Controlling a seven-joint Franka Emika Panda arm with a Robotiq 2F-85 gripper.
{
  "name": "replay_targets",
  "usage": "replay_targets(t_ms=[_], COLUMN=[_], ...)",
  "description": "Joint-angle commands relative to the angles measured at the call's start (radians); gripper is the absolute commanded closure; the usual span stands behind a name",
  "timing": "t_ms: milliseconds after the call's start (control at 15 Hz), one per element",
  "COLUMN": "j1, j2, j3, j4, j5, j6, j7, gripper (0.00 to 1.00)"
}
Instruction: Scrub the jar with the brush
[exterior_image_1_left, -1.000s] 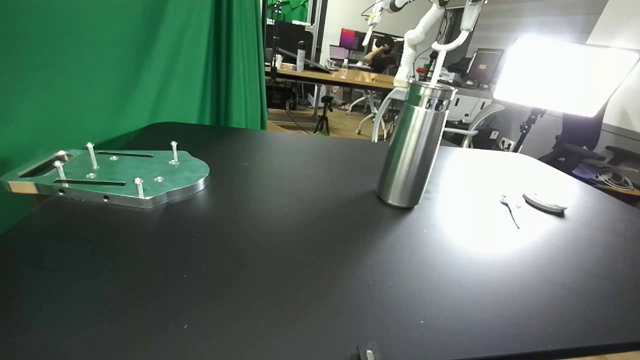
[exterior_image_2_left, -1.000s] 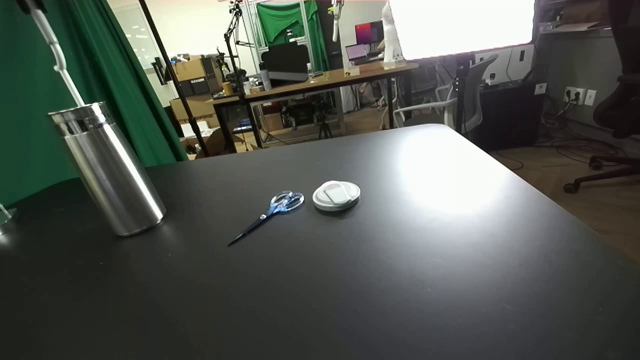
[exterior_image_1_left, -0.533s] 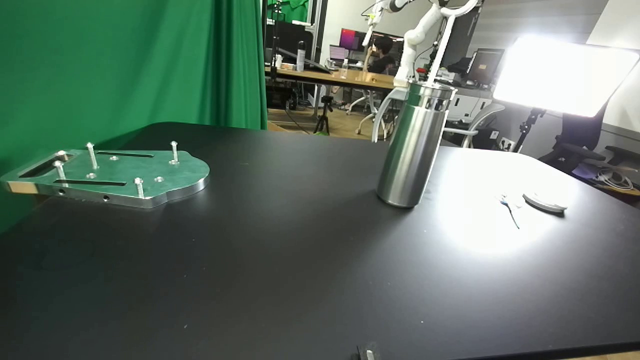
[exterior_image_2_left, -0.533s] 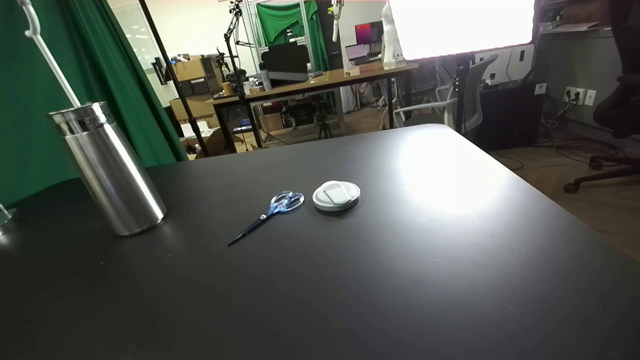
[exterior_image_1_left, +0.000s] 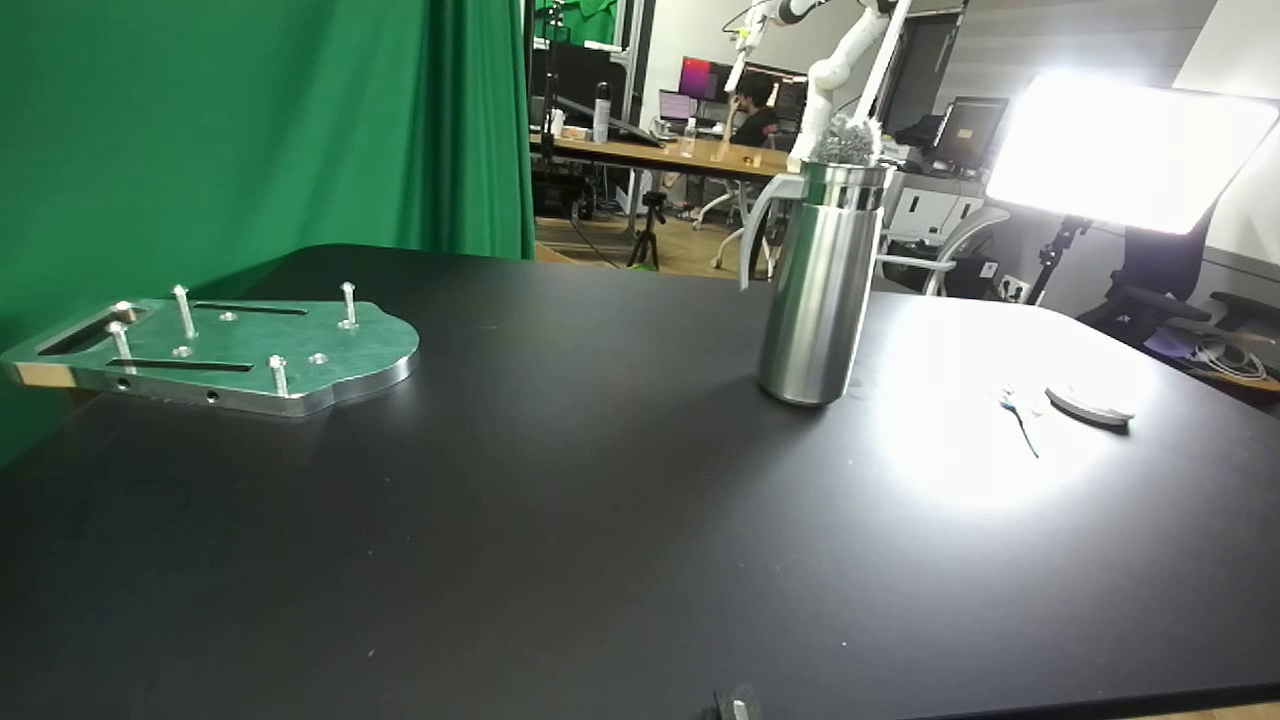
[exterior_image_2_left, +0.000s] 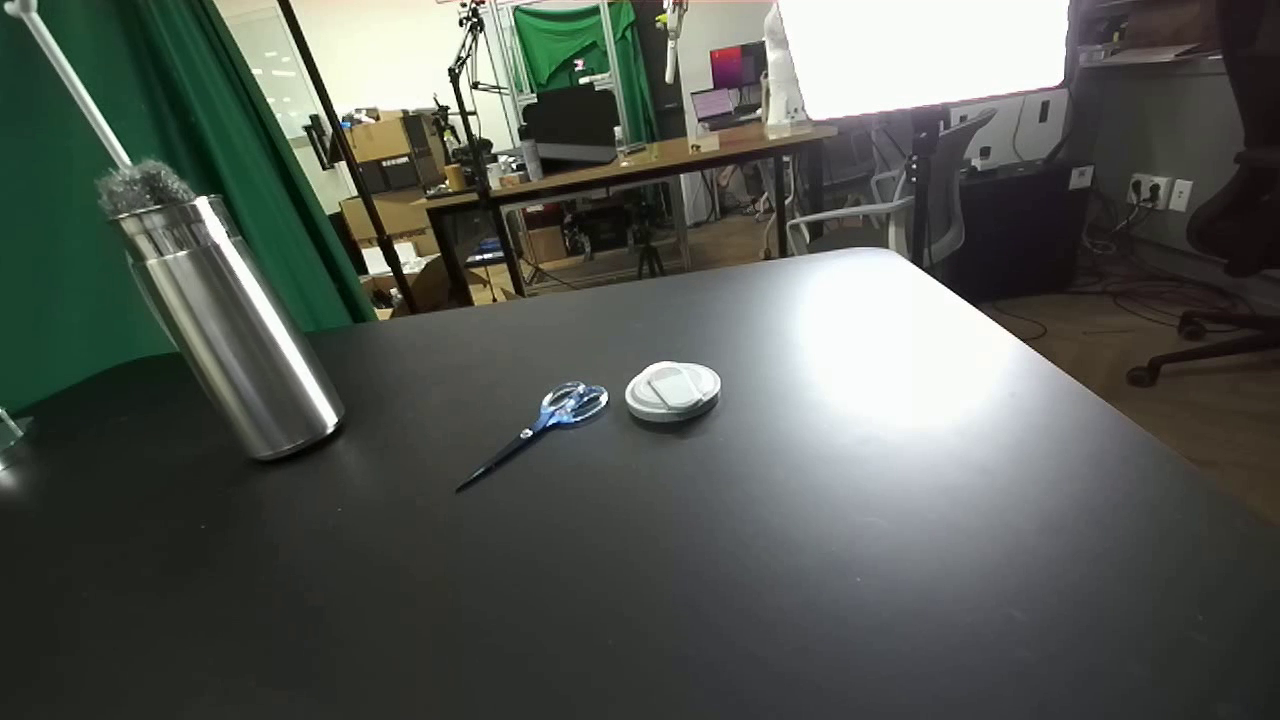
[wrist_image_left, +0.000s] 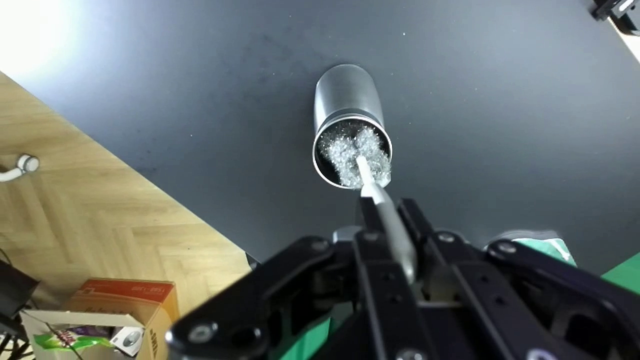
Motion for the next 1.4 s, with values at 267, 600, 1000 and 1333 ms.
replay_targets(t_ms=[267, 600, 1000, 1333], j1=[0.015, 0.001, -0.028, -0.050], j2=[0.006, 0.073, 0.175, 0.230], j3=[-0.026, -0.037, -0.054, -0.054], j4=[-0.020, -0.034, -0.009, 0.000], j5=[0.005, -0.003, -0.004, -0.005], j6=[0.001, 0.004, -0.006, -0.007], j7=[-0.001, 0.014, 0.028, 0.043], gripper=[0.96, 0.96, 0.96, 0.96])
